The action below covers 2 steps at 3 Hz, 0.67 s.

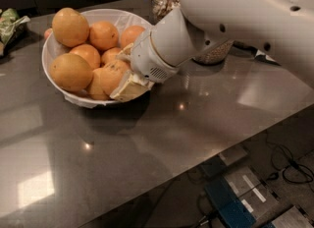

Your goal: Pick orange from white bowl

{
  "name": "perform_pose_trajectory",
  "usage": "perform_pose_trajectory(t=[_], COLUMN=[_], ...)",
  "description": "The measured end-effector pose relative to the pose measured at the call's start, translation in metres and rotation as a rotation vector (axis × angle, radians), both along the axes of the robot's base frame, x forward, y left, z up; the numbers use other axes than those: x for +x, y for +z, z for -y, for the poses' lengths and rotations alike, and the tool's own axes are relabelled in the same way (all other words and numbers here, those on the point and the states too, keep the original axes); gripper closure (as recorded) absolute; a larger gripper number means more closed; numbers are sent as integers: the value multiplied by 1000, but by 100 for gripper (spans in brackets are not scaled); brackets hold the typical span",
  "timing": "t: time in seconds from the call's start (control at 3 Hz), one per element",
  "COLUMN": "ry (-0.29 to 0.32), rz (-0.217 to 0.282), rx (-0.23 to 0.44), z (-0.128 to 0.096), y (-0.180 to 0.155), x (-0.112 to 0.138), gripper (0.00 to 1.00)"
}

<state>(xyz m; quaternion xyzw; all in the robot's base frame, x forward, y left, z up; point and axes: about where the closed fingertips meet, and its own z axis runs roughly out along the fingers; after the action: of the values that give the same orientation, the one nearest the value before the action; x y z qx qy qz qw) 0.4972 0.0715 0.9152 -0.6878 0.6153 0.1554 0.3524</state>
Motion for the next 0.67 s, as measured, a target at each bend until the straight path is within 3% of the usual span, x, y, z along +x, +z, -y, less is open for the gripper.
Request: perform_pose_trajectory(t=[0.33, 0.67], ry=[0, 29], rz=[0, 50], rx=[0, -4], z=[0, -5], y=[0, 23], x=[0, 4], gripper=[100, 100])
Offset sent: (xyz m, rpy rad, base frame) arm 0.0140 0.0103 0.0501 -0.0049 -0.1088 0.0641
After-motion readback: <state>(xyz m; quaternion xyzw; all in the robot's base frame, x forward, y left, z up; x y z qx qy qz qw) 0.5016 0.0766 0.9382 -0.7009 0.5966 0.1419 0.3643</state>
